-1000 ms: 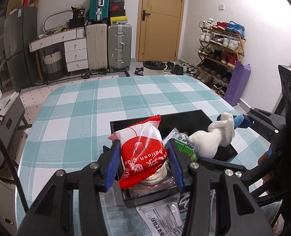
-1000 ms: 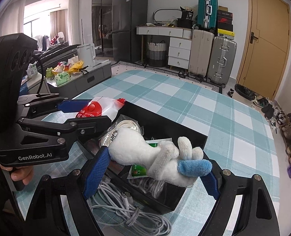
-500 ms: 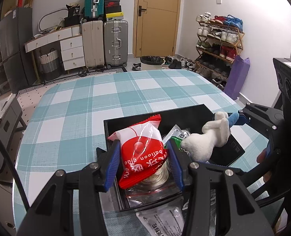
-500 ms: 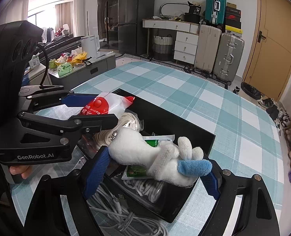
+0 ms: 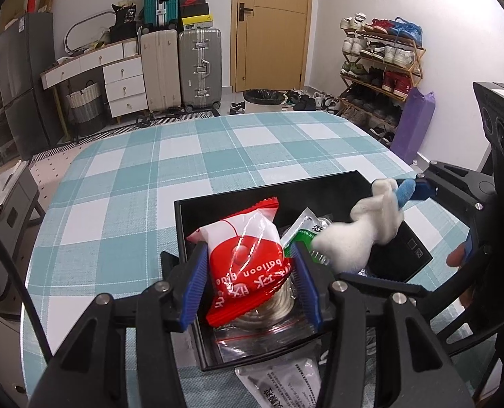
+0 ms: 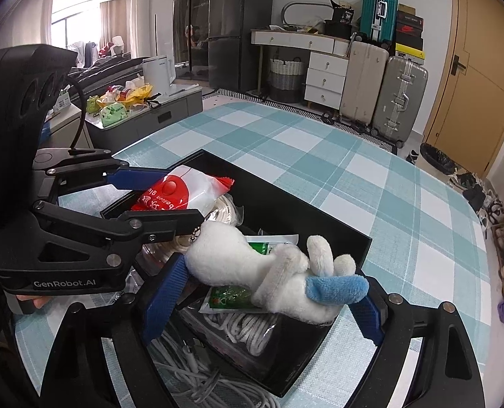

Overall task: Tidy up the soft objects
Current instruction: 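Open both grippers to drop the packet and bunny into the box, then move the right gripper to the coiled white cable and grasp it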

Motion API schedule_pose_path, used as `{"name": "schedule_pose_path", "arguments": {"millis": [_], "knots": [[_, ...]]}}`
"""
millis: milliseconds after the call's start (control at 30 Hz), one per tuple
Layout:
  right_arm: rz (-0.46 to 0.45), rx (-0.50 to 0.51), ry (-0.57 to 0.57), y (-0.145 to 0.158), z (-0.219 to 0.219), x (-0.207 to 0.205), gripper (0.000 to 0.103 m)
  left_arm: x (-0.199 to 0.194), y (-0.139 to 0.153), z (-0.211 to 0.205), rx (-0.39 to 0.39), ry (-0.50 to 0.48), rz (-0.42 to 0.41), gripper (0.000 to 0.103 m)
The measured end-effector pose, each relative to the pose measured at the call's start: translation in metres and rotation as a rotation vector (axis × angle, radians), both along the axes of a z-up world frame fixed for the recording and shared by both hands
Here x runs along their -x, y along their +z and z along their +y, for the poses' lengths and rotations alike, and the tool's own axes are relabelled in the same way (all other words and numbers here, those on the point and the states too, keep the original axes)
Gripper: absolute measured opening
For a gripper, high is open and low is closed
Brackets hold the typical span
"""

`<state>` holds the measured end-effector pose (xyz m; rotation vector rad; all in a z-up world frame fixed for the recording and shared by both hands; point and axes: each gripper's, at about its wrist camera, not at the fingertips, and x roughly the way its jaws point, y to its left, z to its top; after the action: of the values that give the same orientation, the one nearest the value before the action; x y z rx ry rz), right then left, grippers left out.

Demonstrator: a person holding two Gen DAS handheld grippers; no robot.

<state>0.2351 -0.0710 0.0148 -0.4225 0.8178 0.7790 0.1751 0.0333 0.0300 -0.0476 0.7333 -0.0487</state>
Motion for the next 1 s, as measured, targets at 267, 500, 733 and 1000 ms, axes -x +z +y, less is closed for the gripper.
{"name": "schedule_pose_path", "arguments": {"millis": [267, 500, 733, 1000], "knots": [[-0.068, -0.001, -0.045, 0.014, -0.014, 0.009, 0.102, 0.013, 0.009, -0.004, 0.006, -0.008, -0.031, 0.083], [-0.004, -0.050, -0.092, 0.023, -0.042, 0.022, 0.102, 0.035, 0.016, 0.000, 0.000, 0.046, -0.075, 0.103], [0.033, -0.078, -0.143, 0.020, -0.064, 0.041, 0.102, 0.060, 0.019, 0.008, 0.043, 0.088, -0.102, 0.103], [0.087, -0.083, -0.174, -0.002, -0.071, 0.053, 0.102, 0.082, 0.014, 0.007, 0.026, 0.128, -0.101, 0.103]]}}
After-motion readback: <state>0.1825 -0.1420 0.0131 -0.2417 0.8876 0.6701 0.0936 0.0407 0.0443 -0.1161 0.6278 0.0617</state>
